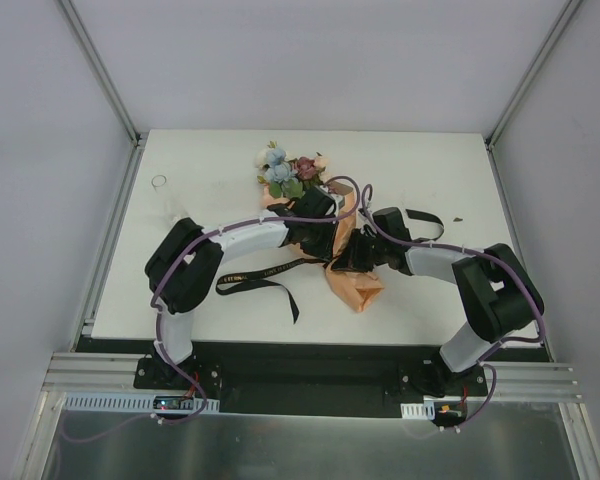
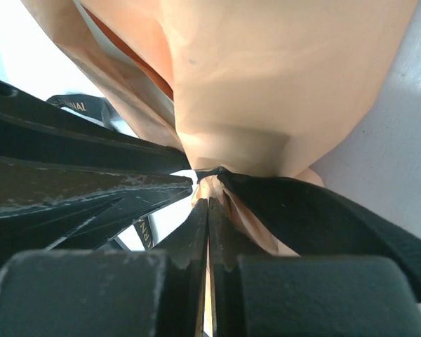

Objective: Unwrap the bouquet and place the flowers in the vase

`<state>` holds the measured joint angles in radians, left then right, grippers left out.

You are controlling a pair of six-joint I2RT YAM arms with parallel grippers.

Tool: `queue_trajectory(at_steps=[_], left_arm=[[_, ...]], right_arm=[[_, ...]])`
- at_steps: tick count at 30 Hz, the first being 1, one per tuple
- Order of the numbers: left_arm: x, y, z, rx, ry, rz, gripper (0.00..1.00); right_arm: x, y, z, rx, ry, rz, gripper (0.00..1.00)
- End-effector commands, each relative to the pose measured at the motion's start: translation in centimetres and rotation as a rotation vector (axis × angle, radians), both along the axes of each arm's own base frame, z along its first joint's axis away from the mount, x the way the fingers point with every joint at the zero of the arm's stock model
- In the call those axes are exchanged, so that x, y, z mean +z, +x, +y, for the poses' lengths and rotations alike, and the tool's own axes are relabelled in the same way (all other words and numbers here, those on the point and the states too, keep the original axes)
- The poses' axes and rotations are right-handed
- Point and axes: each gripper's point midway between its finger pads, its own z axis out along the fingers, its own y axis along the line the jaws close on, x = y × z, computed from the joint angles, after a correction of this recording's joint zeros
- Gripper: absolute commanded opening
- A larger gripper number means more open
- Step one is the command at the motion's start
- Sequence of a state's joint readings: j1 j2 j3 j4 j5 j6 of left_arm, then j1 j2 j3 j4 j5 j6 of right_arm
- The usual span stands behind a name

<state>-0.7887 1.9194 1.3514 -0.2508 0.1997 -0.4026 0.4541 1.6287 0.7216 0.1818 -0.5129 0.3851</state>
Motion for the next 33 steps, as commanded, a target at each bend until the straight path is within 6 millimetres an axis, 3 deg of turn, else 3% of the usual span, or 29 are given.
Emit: queue_trajectory(at_steps=[1,11,19,28,33], left_arm=[[-0.3,-0.3,-0.7,-0.049,0.024,-0.004,0.16],[-1.6,0.0,-1.0,-0.059,0.049,0.000,0.22],[-1.9,1.0,0.2,-0.057,0.139,-0.071,0.30],[-2.5,0.3,-1.3,-0.093,0.102,-0.015,0.13],[-0.8,0.6,-1.3,-0.093,0.089,-0.056,0.00]], right_arm=[[-0.6,0.3,-0.5,-0.019,-0.013,-0.004,0.01],[-0.5,0.3,-0.8,-0.026,-0.018,-0.017,0.01],[-0.4,0.4,-0.8,-0.032,-0.018,-0.022,0.01],[-0.6,0.4,-1.0,-0.042,-0.028,-0.020,0.01],[-0.7,0.6,-1.1,-0.057,-0.030,-0.016,0.01]])
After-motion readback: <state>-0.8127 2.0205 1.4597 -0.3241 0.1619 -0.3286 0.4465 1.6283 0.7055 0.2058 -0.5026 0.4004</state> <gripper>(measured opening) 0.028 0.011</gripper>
